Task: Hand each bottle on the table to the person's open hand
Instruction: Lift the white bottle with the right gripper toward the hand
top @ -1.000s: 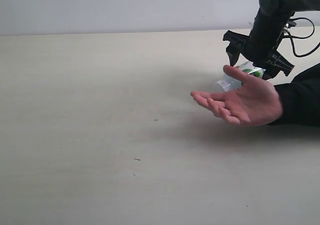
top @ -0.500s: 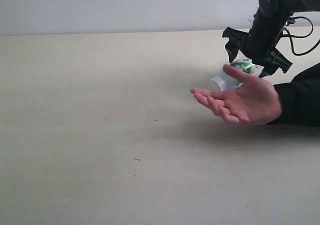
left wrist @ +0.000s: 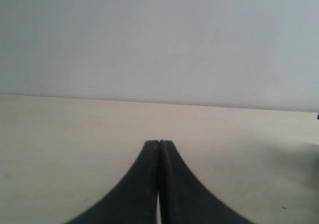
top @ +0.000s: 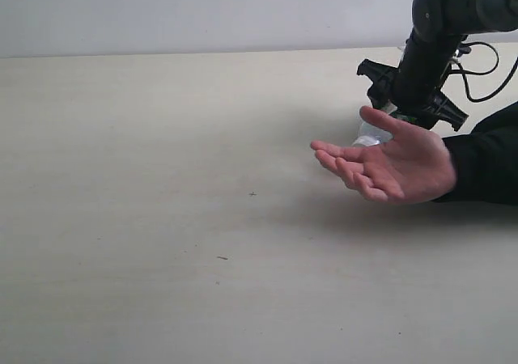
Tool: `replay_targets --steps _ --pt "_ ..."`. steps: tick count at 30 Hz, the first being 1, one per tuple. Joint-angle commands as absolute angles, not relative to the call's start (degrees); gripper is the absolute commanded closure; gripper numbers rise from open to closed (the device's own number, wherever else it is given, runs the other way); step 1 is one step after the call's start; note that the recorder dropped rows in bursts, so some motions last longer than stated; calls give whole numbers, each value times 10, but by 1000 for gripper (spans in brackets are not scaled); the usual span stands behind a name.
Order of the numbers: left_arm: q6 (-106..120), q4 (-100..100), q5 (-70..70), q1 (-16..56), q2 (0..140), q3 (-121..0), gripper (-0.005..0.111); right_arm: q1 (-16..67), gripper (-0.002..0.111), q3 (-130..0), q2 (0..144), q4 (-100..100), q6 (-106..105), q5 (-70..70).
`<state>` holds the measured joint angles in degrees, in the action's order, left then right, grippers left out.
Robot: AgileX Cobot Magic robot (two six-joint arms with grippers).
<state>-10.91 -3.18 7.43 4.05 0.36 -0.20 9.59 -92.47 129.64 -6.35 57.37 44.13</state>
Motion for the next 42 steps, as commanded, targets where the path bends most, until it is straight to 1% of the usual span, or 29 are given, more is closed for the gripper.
replay_targets --steps 1,5,6,7,15,20,27,32,36,42 --pt "-108 -27 74 40 0 0 107 96 72 -924 1299 -64 571 429" --pt "-108 -27 74 40 0 0 107 96 99 -924 1299 -64 571 410" --pt "-108 -27 74 40 0 0 107 96 105 -924 1299 -64 571 406" --pt "-108 -27 74 40 0 0 107 96 108 -924 1299 -62 571 401" --pt "-108 -27 74 40 0 0 107 95 108 -924 1264 -59 572 312" --pt "-108 -27 74 40 0 0 107 95 108 -948 1230 -60 558 306" --pt "-108 -27 74 40 0 0 107 95 108 -1051 1206 -57 465 388" --pt "-108 -27 74 40 0 0 107 82 108 -1115 1194 18 304 470" --pt "-108 -27 74 40 0 0 107 60 108 -1144 1189 108 172 557" --pt "-108 -27 74 40 0 0 107 65 108 -1147 1166 121 73 659"
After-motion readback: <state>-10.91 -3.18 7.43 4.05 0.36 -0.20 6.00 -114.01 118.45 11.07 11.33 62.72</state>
